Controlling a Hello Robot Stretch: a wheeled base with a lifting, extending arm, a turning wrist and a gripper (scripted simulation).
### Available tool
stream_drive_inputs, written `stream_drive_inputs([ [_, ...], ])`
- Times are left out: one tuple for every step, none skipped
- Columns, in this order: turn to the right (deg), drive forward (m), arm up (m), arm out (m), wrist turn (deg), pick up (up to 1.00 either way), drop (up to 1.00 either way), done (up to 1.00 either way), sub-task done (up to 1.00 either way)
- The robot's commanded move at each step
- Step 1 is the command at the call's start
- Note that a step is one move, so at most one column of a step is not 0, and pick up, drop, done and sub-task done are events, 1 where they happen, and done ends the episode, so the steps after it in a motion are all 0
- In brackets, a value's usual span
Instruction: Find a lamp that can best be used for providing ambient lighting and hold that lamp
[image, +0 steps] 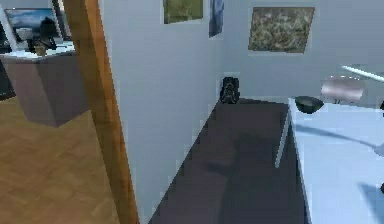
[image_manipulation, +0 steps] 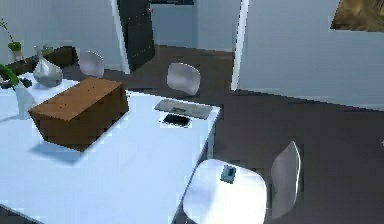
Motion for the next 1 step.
stream_drive_inputs([
  [0.0, 0.05, 0.0, 0.0, 0.0, 0.0, 0.0, 0.0, 0.0],
])
